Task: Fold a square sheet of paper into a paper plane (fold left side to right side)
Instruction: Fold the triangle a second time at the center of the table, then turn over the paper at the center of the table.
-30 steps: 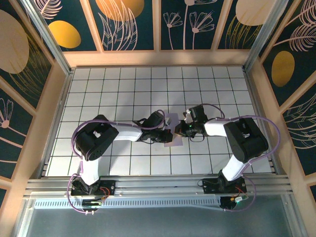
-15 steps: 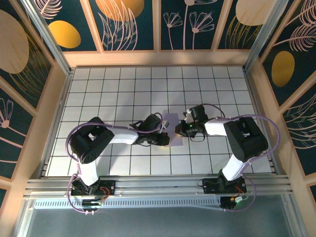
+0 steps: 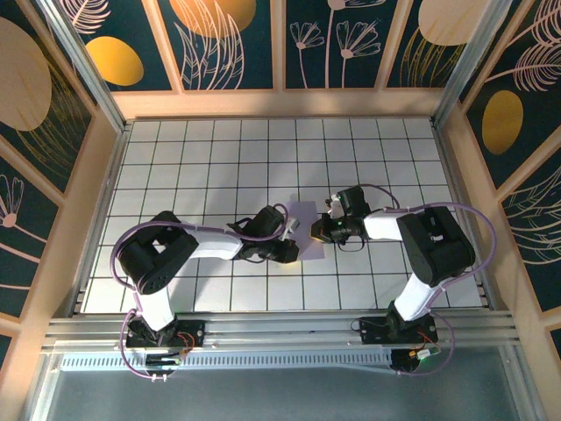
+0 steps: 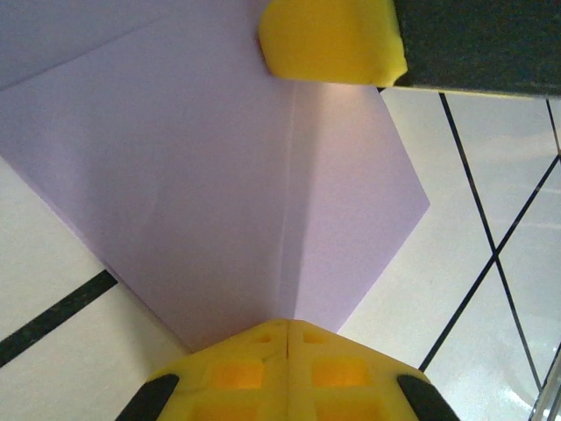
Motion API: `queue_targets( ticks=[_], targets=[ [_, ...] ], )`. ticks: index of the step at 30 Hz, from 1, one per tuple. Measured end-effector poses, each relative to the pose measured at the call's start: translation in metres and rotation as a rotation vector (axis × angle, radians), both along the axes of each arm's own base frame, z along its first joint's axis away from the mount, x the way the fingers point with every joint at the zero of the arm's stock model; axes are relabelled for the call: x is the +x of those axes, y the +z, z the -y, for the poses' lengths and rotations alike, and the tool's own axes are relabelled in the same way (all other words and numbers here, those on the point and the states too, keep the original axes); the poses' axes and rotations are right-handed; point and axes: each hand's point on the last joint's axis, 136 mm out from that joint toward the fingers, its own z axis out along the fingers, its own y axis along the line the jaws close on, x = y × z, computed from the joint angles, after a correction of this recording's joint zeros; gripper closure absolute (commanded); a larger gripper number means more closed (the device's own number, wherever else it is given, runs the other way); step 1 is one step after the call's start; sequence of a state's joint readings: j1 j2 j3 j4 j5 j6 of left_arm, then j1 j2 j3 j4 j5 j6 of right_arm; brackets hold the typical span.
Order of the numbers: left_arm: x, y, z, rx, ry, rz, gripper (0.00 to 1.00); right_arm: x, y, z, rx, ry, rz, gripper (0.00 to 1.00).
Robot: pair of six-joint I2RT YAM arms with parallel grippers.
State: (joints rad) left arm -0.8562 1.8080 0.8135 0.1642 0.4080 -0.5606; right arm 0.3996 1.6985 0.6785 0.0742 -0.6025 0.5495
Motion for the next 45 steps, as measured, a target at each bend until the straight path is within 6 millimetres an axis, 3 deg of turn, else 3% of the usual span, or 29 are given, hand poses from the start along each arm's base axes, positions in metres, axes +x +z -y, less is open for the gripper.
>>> queue_targets(
  ticks=[16, 25, 28, 32, 35, 39, 45],
  targets=[
    [-0.014, -0.001, -0.01, 0.024, -0.024, 0.013, 0.94, 0.0, 0.0, 0.0, -0.001, 0.002, -0.005, 1.0],
    [-0.025, 0.005, -0.027, 0.034, 0.003, -0.008, 0.95, 0.004, 0.005, 0.004, 0.0, -0.015, 0.001, 1.0],
    [-0.016, 0.02, -0.035, -0.001, 0.055, 0.001, 0.84, 0.009, 0.019, 0.005, 0.011, -0.027, 0.039, 0.84],
    [0.019, 0.049, -0.045, -0.083, 0.172, 0.041, 0.7, 0.022, 0.057, 0.008, 0.028, -0.056, 0.168, 0.62],
    [0.039, 0.057, -0.048, -0.119, 0.233, 0.05, 0.6, 0.029, 0.081, 0.016, 0.031, -0.094, 0.264, 0.48],
    [0.053, 0.052, -0.037, -0.135, 0.254, 0.032, 0.56, 0.027, 0.09, 0.034, 0.024, -0.152, 0.318, 0.36],
    [0.063, 0.024, -0.024, -0.116, 0.252, -0.027, 0.58, 0.02, 0.088, 0.049, 0.01, -0.19, 0.329, 0.35]
  ],
)
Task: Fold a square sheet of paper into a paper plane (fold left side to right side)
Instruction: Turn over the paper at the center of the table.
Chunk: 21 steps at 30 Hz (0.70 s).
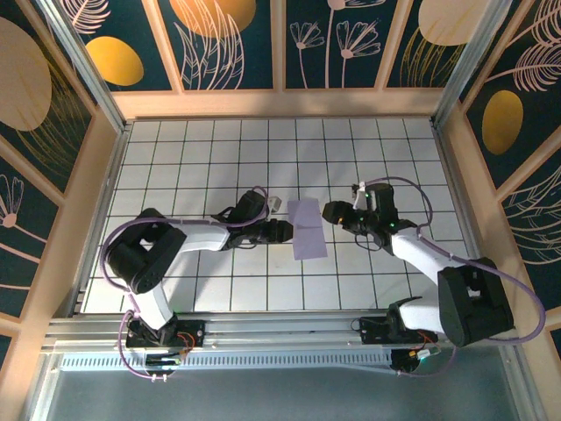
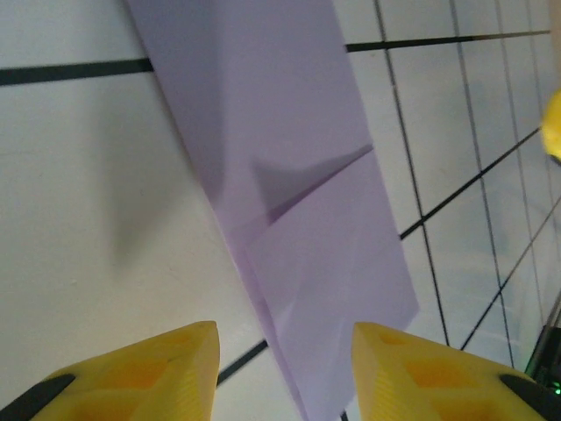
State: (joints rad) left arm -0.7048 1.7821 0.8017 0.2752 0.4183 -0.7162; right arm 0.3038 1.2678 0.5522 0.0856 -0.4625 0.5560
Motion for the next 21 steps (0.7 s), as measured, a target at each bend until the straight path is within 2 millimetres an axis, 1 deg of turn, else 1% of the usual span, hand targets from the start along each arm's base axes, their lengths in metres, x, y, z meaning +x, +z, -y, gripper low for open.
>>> queue_targets(
  ticks=[2, 8, 14, 21],
  targets=[
    [0.001, -0.008, 0.002, 0.008, -0.002, -0.015, 0.61, -0.001, -0.001, 0.003, -0.001, -0.008, -0.001, 0.35],
    [0.009, -0.008, 0.012, -0.015, -0.015, -0.017, 0.73, -0.004, -0.007, 0.005, -0.006, -0.012, -0.015, 0.35],
    [0.007, -0.013, 0.015, -0.02, -0.029, -0.034, 0.75, -0.004, -0.009, 0.007, -0.007, -0.017, -0.02, 0.35],
    [0.009, -0.014, 0.018, -0.034, -0.035, -0.037, 0.83, -0.004, -0.009, 0.007, -0.004, -0.015, -0.02, 0.35]
  ],
)
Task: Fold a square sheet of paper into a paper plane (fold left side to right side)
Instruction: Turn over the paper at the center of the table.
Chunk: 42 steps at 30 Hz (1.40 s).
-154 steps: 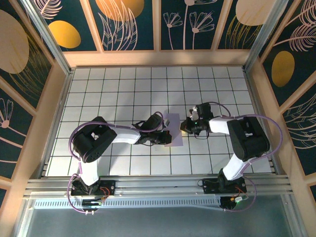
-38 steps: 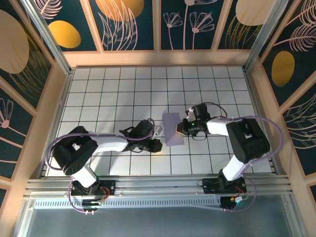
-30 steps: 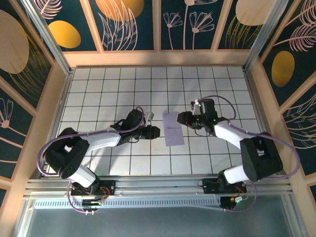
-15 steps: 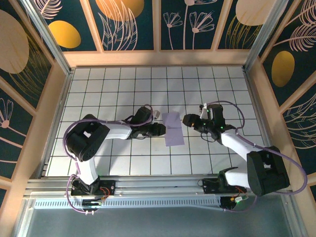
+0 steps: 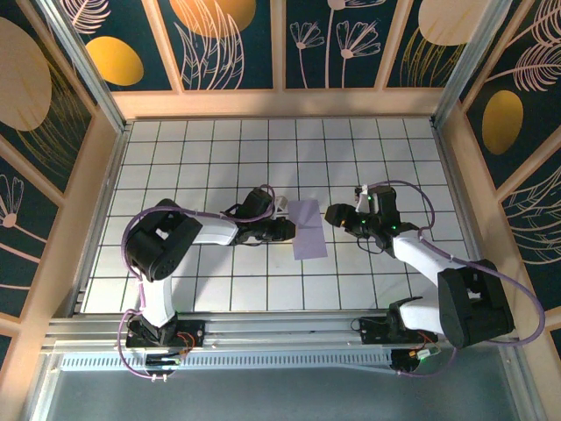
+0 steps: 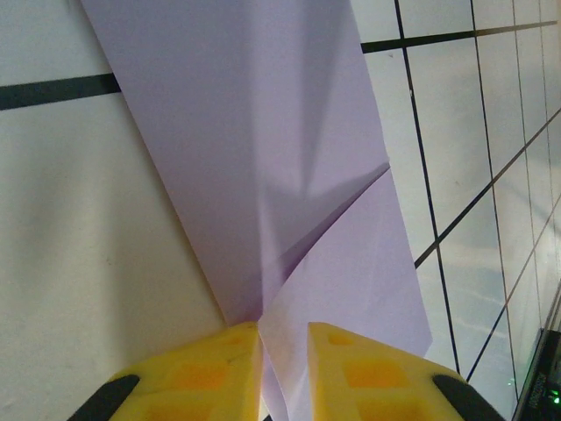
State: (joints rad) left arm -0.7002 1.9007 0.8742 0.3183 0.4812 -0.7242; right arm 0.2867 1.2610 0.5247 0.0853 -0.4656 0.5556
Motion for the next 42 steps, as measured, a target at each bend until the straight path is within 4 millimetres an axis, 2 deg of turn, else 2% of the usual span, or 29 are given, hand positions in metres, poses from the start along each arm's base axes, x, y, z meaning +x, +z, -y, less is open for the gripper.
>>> queue_targets(
  ticks=[4, 9, 14, 19, 23, 32, 42],
  targets=[
    [0.001, 0.002, 0.003, -0.017, -0.001, 0.001, 0.91, -0.003, -0.003, -0.003, 0.012, 0.017, -0.014, 0.35],
    [0.002, 0.01, 0.003, -0.054, 0.015, 0.023, 0.94, -0.012, -0.018, -0.01, 0.045, 0.058, -0.073, 0.38],
    [-0.004, 0.03, -0.002, -0.123, 0.045, 0.049, 0.95, -0.024, -0.031, -0.022, 0.1, 0.093, -0.124, 0.4],
    [-0.006, 0.046, -0.003, -0.19, 0.073, 0.065, 0.95, -0.029, -0.033, -0.042, 0.156, 0.133, -0.131, 0.41],
    [-0.007, 0.047, -0.004, -0.212, 0.089, 0.055, 0.96, -0.025, -0.032, -0.054, 0.187, 0.142, -0.116, 0.41],
    [-0.007, 0.048, -0.005, -0.228, 0.104, 0.041, 0.96, -0.013, -0.037, -0.061, 0.223, 0.132, -0.093, 0.41],
    [-0.004, 0.044, -0.008, -0.21, 0.13, 0.045, 0.95, -0.01, -0.04, -0.074, 0.255, 0.148, -0.073, 0.52]
  ],
)
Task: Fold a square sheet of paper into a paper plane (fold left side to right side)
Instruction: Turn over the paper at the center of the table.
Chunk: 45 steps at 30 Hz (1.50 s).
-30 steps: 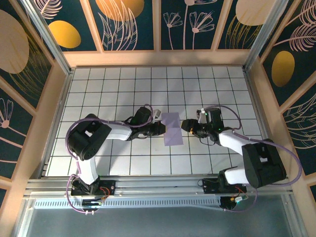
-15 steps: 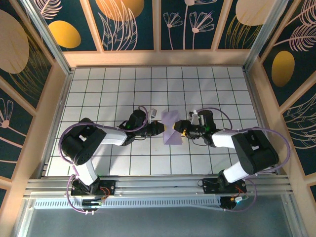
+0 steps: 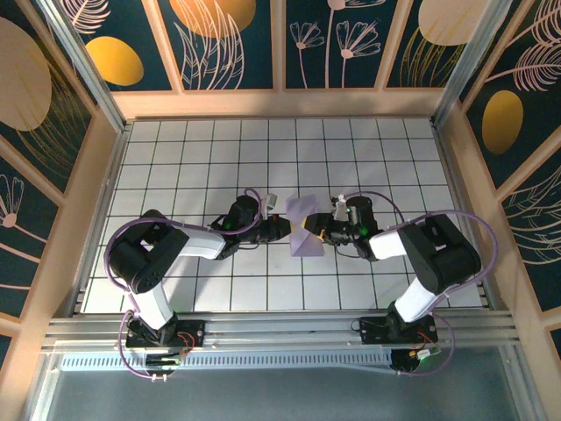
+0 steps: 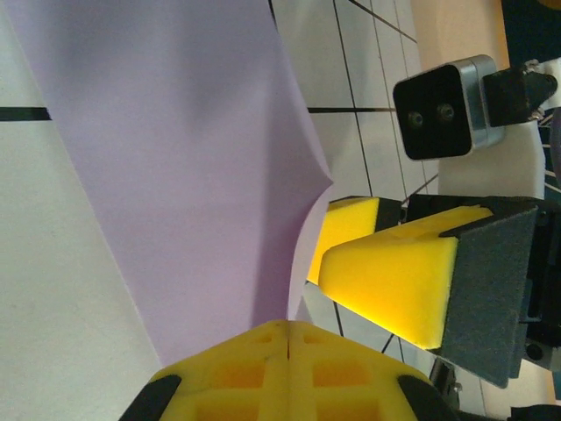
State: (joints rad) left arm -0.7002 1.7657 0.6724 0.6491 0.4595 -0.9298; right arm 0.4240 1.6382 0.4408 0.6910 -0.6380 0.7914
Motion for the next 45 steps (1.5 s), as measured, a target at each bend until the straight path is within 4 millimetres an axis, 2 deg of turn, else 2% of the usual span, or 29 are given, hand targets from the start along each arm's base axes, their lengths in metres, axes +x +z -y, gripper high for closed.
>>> queue_targets(
  ticks=[6, 13, 16, 19, 26, 28, 34, 36, 39, 45],
  targets=[
    [0.002, -0.004, -0.003, 0.02, 0.02, -0.005, 0.9, 0.002, 0.002, -0.002, 0.007, -0.003, 0.016, 0.63],
    [0.002, -0.008, -0.011, 0.044, 0.054, -0.006, 0.63, 0.006, 0.001, 0.0, -0.006, -0.021, 0.029, 1.0],
    [0.001, 0.001, -0.022, 0.057, 0.097, 0.021, 0.52, 0.007, 0.006, 0.001, -0.014, -0.032, 0.044, 1.0],
    [0.004, 0.028, -0.032, 0.037, 0.151, 0.083, 0.39, 0.011, 0.027, 0.004, -0.006, -0.048, 0.108, 1.0],
    [0.005, 0.104, -0.052, -0.095, 0.258, 0.217, 0.06, 0.019, 0.122, 0.019, 0.097, -0.095, 0.365, 1.0],
    [0.002, 0.119, -0.053, -0.149, 0.264, 0.235, 0.01, 0.018, 0.148, 0.023, 0.132, -0.097, 0.426, 1.0],
    [-0.01, 0.159, -0.041, -0.334, 0.192, 0.262, 0.01, 0.004, 0.223, 0.015, 0.26, -0.018, 0.574, 1.0],
    [-0.013, 0.168, -0.032, -0.394, 0.145, 0.256, 0.02, 0.001, 0.236, 0.012, 0.291, 0.008, 0.594, 1.0],
    [-0.017, 0.174, -0.019, -0.47, 0.083, 0.232, 0.05, -0.009, 0.246, 0.002, 0.331, 0.06, 0.596, 1.0],
    [-0.028, 0.185, 0.0, -0.569, -0.013, 0.202, 0.17, -0.018, 0.241, -0.012, 0.356, 0.12, 0.554, 1.0]
  ],
)
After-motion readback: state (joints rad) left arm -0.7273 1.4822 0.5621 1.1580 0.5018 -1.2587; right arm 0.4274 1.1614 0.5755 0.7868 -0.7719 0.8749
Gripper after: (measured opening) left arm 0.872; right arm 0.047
